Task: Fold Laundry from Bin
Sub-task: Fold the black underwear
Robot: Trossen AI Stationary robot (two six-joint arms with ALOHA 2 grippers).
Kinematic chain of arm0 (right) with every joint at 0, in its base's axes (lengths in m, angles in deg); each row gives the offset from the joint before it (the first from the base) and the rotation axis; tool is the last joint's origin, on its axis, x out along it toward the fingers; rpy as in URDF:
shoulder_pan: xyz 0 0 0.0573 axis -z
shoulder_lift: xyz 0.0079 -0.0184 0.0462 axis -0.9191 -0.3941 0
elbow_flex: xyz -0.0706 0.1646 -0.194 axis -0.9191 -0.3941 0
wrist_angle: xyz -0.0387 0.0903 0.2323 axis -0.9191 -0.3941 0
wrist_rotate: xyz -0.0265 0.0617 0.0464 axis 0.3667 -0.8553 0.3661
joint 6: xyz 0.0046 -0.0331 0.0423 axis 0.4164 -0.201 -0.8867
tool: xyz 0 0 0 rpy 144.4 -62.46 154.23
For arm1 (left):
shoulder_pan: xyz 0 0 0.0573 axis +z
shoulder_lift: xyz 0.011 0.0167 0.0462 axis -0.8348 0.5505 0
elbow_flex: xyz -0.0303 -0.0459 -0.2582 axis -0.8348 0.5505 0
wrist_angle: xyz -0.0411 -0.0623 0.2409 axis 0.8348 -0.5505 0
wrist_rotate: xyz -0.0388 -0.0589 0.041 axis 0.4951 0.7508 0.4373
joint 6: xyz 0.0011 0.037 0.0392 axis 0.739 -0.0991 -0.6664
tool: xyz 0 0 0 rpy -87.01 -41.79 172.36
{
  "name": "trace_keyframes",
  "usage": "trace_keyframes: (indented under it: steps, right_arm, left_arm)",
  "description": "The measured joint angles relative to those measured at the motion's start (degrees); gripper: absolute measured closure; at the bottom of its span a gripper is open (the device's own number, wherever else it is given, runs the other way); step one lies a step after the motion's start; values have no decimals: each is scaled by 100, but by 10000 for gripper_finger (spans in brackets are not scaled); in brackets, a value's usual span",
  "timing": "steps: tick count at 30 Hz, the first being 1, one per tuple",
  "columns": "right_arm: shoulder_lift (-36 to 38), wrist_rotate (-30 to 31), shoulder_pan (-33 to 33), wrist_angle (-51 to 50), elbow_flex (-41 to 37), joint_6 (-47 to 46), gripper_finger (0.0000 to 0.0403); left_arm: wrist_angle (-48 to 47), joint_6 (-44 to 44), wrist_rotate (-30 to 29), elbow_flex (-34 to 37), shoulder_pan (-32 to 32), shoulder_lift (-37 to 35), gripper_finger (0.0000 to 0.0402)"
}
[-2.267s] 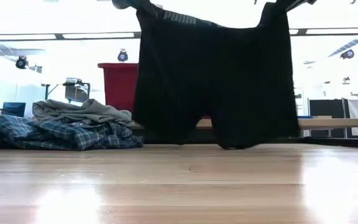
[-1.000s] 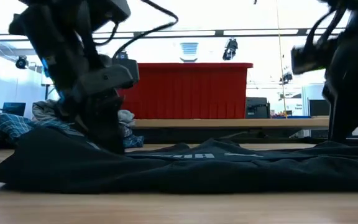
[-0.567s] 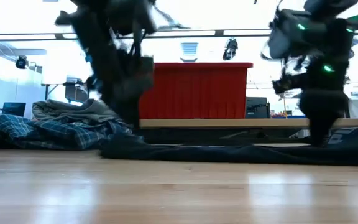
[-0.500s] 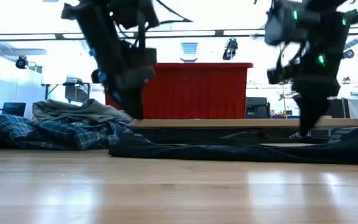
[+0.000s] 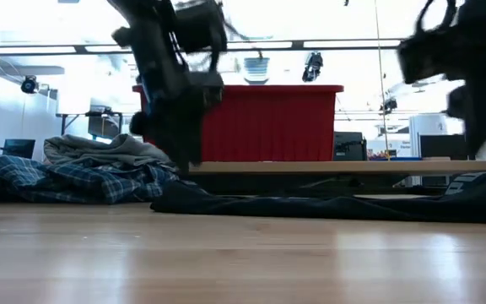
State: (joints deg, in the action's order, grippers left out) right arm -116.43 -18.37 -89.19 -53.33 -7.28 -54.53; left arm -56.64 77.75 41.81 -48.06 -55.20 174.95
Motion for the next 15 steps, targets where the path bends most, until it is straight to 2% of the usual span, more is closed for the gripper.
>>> trace_keyframes:
  steps: [3,6,11,15]
  right_arm:
    - [-36,-389,-300,-9,-10,-581,171]
    - [-36,-435,-386,85,-124,-1529,179]
    - [-31,-417,-317,1112,-539,-2934,195]
    - [-31,-20,-310,1733,-1000,-3918,207]
  left_arm:
    - [45,113,808,2,253,262,249]
    - [88,115,1386,2,362,468,248]
    - [164,361,1761,0,548,563,235]
    - [142,517,1793,-15,687,474,214]
